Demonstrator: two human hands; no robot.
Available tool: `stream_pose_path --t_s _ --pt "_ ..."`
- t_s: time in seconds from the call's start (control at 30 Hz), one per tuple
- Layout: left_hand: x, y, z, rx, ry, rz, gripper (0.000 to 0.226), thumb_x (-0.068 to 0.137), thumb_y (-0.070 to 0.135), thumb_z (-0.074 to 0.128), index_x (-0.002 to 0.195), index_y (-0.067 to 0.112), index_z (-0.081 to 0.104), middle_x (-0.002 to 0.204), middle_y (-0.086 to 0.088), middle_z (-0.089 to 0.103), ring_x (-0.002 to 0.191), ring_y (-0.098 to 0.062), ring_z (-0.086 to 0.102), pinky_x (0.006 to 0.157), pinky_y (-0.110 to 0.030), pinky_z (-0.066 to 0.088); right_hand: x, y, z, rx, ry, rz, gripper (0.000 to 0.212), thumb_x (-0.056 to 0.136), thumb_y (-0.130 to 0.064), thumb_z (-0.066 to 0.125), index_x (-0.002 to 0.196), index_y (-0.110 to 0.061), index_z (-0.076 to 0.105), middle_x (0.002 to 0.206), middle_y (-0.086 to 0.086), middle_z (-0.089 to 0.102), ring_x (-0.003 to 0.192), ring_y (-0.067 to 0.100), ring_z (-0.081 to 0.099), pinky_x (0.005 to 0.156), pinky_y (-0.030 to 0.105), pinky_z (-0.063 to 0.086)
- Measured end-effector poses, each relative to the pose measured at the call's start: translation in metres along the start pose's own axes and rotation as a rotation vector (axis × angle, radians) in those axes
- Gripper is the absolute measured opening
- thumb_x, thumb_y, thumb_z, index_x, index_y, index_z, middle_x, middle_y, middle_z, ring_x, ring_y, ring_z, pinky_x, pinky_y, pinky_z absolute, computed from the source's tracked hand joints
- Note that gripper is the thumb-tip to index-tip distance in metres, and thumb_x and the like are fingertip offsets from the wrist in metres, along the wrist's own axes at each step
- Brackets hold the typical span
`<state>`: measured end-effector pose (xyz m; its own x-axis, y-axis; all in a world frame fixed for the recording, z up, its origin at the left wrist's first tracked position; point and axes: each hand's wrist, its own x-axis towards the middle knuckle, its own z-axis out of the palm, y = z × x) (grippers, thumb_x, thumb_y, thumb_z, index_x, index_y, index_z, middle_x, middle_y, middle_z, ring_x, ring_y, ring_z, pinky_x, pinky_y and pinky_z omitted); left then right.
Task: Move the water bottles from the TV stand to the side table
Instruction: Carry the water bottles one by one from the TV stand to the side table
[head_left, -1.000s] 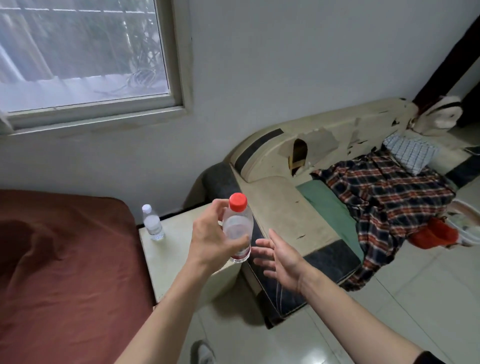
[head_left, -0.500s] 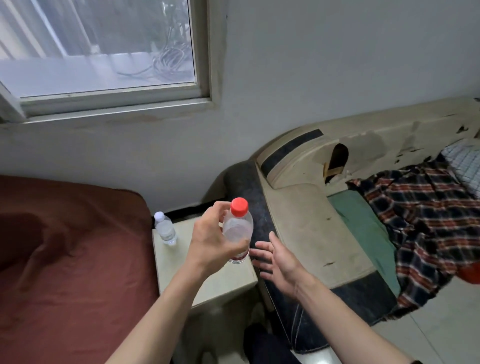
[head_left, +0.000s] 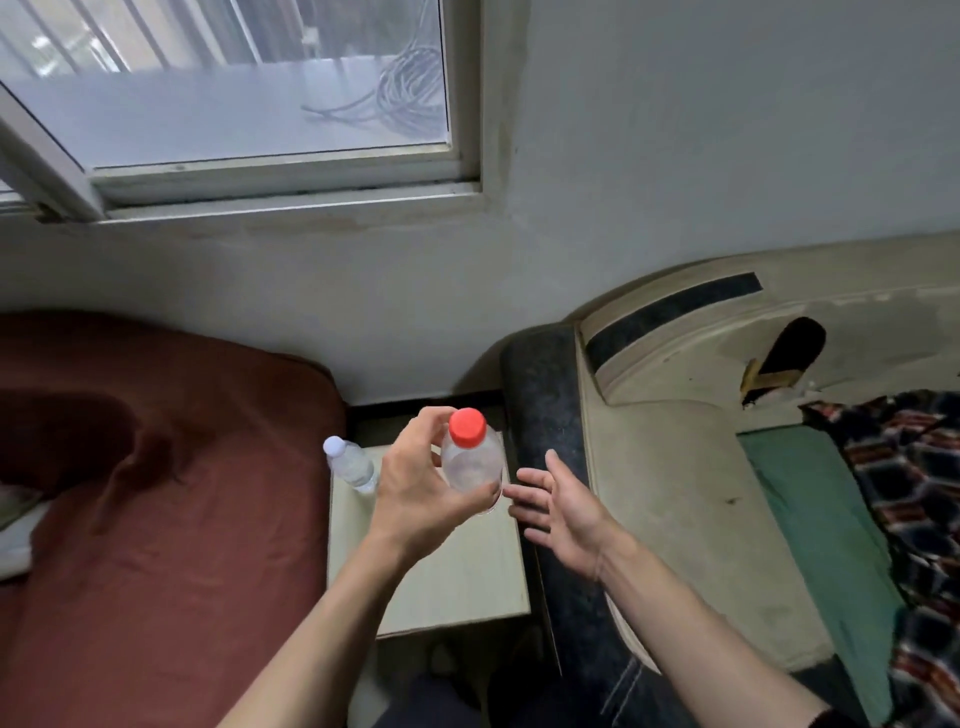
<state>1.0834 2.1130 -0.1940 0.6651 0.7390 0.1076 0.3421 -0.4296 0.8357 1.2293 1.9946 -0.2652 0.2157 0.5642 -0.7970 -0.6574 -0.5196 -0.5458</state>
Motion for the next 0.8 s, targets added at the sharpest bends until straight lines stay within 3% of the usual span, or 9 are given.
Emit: stream_pose_path --t_s 0.27,0.57,0.63,0.8 --pt "0.028 -0.030 -0.010 -0.017 -0.014 -0.025 0.054 0.062 0.026 0.086 0.107 0.030 0.058 0.100 0.013 0.064 0.094 -0.013 0.063 0.076 -0.036 0.054 0.030 -0.011 0.021 -0.109 0.037 -0.007 0.061 0.098 -0.063 0.024 0.136 -0.023 0.050 0.134 -0.001 0.062 0.128 0.027 0.049 0.116 0.050 0.026" --pt "0.042 -0.087 -0.014 -0.012 0.025 -0.137 0.054 0.060 0.023 0.086 0.106 0.027 0.059 0.098 0.011 0.063 0.091 -0.010 0.061 0.070 -0.017 0.048 0.063 -0.009 0.045 -0.231 0.112 -0.014 0.053 0.100 -0.058 0.027 0.125 -0.025 0.061 0.125 -0.003 0.064 0.121 0.021 0.055 0.111 0.046 0.035" --pt "0.045 -0.100 -0.010 -0.010 0.030 -0.162 0.052 0.060 0.023 0.084 0.106 0.027 0.059 0.097 0.011 0.062 0.090 -0.009 0.060 0.071 -0.018 0.048 0.066 -0.012 0.047 -0.336 0.163 -0.074 0.048 0.102 -0.054 0.028 0.124 -0.027 0.060 0.125 -0.005 0.062 0.121 0.019 0.054 0.106 0.041 0.037" --pt "0.053 -0.135 0.005 -0.011 0.070 -0.197 0.047 0.061 0.024 0.077 0.104 0.026 0.058 0.098 0.012 0.061 0.093 -0.012 0.060 0.079 -0.035 0.051 0.069 -0.027 0.046 -0.631 0.184 -0.254 0.036 0.100 -0.050 0.034 0.114 -0.033 0.062 0.110 -0.021 0.063 0.104 -0.003 0.056 0.082 0.018 0.041"
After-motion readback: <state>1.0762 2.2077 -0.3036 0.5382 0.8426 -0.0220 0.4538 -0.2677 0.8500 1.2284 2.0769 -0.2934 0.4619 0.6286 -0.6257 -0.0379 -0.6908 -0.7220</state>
